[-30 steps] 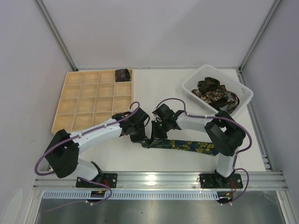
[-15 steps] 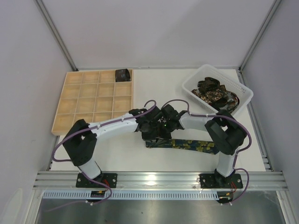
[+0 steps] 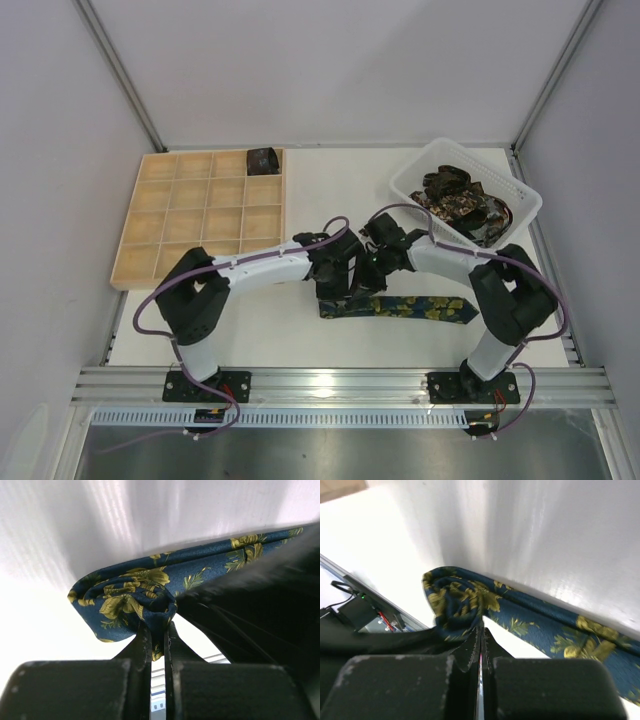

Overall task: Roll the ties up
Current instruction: Roll the tie

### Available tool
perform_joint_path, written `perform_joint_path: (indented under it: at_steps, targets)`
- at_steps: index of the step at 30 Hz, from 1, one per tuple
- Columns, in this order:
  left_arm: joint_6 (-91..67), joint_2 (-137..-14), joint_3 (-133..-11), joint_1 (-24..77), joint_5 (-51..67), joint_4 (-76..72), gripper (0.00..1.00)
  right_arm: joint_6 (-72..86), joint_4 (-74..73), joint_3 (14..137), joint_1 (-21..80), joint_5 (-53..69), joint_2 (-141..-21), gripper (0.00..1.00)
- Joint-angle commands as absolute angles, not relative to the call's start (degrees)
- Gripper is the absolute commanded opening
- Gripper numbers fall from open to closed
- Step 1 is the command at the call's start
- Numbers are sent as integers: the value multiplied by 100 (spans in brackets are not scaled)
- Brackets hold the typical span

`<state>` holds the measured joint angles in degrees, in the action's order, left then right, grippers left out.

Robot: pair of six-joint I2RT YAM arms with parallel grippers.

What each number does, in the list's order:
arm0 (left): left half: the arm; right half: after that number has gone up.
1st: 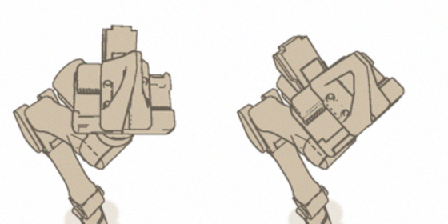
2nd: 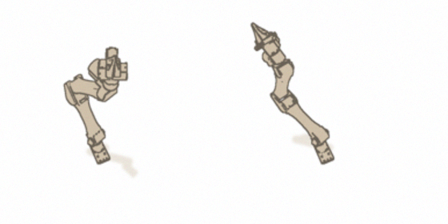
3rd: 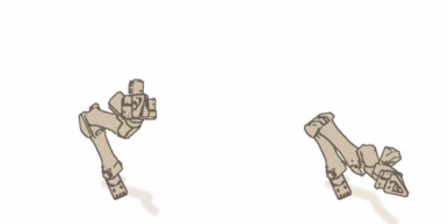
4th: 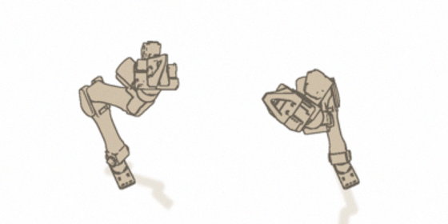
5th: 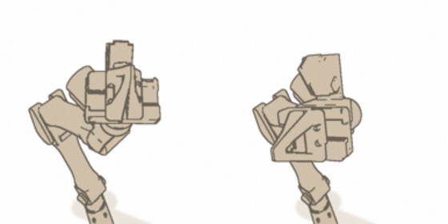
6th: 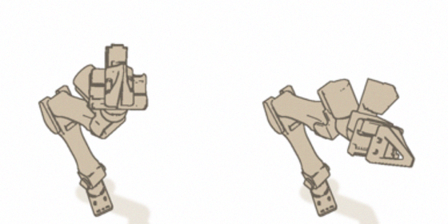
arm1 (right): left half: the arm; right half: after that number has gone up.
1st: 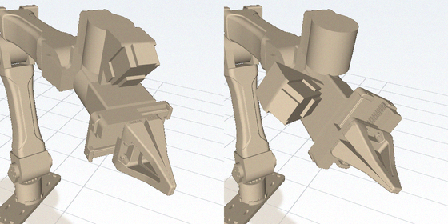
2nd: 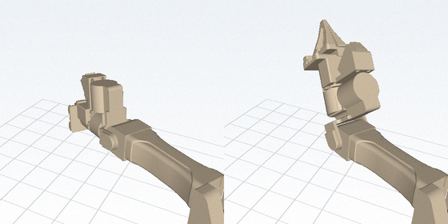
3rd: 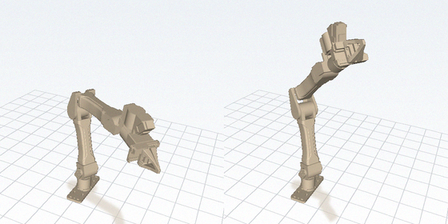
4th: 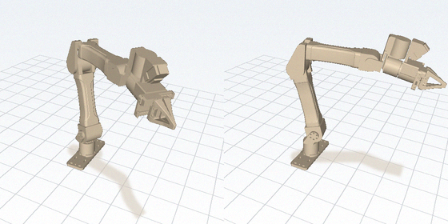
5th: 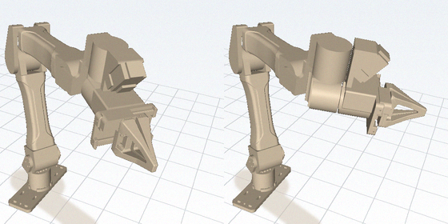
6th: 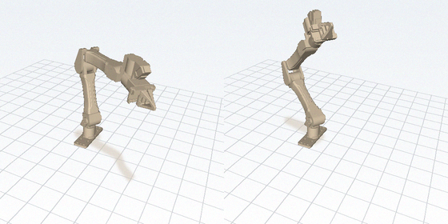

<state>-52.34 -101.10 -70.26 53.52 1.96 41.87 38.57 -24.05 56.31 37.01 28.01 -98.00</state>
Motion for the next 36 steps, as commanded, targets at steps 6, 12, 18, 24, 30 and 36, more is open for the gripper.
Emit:
perform_joint_path:
  at_steps: [6,12,18,24,30,36]
  targets:
    - [-5019,-10573,-7427,5493,457,4061,0,3428,-2602,5195,3218,2689,-9229,0]
    - [-4913,-10512,-7348,5537,580,3753,38,3349,-2610,5010,3006,2733,-9088,0]
    - [-4834,-10064,-6909,5555,676,3261,65,3366,-2654,5273,2927,3032,-9070,0]
    - [-4746,-9634,-6540,5555,791,2813,68,3471,-2488,5379,2927,3778,-9079,0]
    - [-4588,-9413,-6372,5555,835,2567,69,3481,-2356,5221,2936,4227,-8991,0]
    - [-4535,-9474,-6354,5555,940,2400,70,3498,-2118,5045,2997,4588,-9281,0]
